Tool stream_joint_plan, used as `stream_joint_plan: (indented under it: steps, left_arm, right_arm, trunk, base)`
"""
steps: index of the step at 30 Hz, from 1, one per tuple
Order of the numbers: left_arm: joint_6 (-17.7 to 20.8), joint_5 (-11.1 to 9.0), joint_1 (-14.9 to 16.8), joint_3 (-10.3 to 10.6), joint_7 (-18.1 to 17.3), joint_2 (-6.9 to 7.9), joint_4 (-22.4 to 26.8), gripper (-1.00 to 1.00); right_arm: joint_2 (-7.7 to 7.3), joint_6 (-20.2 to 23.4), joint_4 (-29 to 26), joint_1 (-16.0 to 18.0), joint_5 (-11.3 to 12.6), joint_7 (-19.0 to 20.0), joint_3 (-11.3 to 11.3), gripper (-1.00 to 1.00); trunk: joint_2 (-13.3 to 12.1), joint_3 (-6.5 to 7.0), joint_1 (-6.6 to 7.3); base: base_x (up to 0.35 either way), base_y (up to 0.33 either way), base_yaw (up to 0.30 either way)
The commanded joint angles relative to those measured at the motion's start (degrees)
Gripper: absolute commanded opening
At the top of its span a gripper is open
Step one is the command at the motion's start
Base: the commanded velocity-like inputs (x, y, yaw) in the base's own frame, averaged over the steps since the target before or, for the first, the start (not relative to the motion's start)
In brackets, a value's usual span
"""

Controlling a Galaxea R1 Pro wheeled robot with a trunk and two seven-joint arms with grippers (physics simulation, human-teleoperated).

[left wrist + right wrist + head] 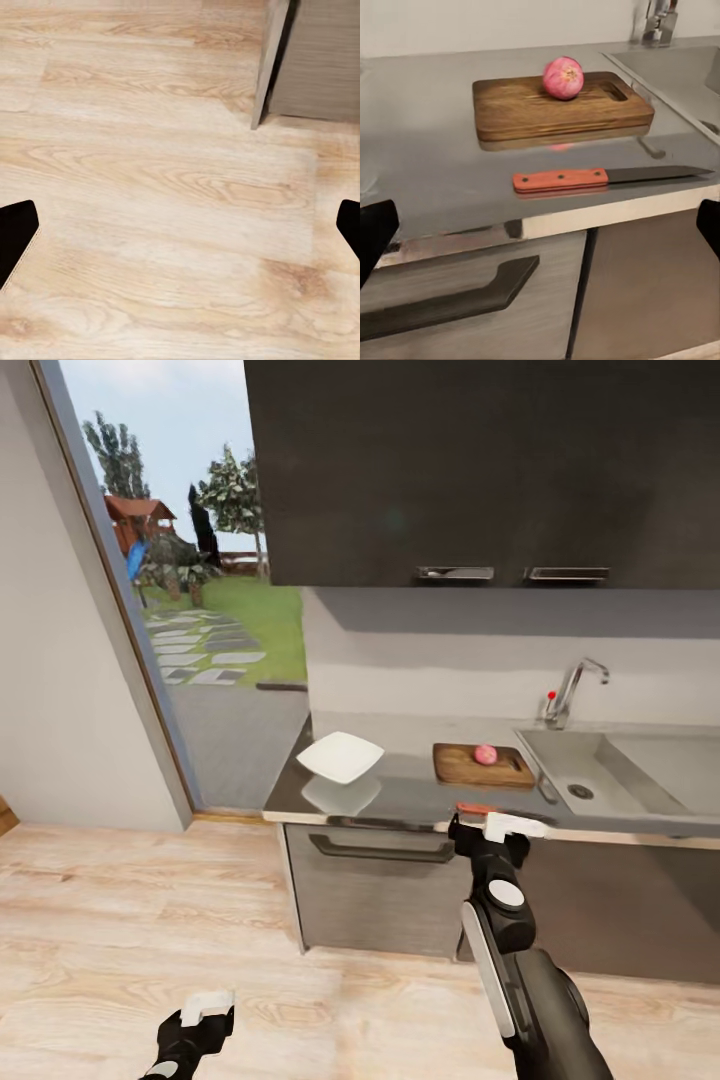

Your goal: In the kitchen, take the Vidalia onion out of the sink, dice it on the chopping board with the paring knife, put the diced onion into the bowl on the countertop, then place both the paring knife and the chopping board into the sink.

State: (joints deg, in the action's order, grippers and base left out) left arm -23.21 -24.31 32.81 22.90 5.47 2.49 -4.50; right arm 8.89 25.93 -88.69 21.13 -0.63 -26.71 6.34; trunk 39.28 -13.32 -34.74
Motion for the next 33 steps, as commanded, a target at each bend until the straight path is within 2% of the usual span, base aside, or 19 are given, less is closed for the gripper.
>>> stream_joint_plan:
  steps: [1, 19, 24, 30, 33]
  left_arm:
    - [-0.28, -0.3, 0.07, 0.48, 0.07, -0.03, -0.16, 1.0]
    - [-0.35, -0.3, 0.1, 0.47, 0.26, 1.03, -0.16, 1.0]
    - [-0.35, -0.3, 0.08, 0.48, 0.26, 1.25, -0.16, 1.0]
    - [-0.35, -0.3, 0.09, 0.48, 0.26, 1.36, -0.16, 1.0]
    - [-0.35, -0.3, 0.1, 0.48, 0.29, 1.37, -0.16, 1.0]
  right_arm:
    - [0.01, 0.44, -0.04, 0.06, -0.07, -0.27, 0.08, 1.0]
    - [-0.17, 0.03, 0.02, 0.06, -0.24, -1.35, -0.18, 1.0]
    - [-0.18, -0.76, 0.07, 0.06, -0.21, -4.6, -0.26, 1.0]
    - [-0.23, -3.83, 0.22, 0.06, -0.09, -12.25, -0.36, 1.0]
    - [-0.26, -4.8, 0.28, 0.06, 0.0, -15.43, -1.29, 1.0]
  trunk:
    - [0.07, -0.09, -0.04]
    - [0.07, -0.09, -0.04]
    - [0.07, -0.09, -0.04]
    - [0.07, -0.09, -0.04]
    - [0.07, -0.09, -0.04]
  base:
    - [0.244, 0.225, 0.0]
    - [0.239, 0.245, 0.0]
    - [0.227, 0.251, 0.0]
    - [0.222, 0.251, 0.0]
    - [0.213, 0.251, 0.0]
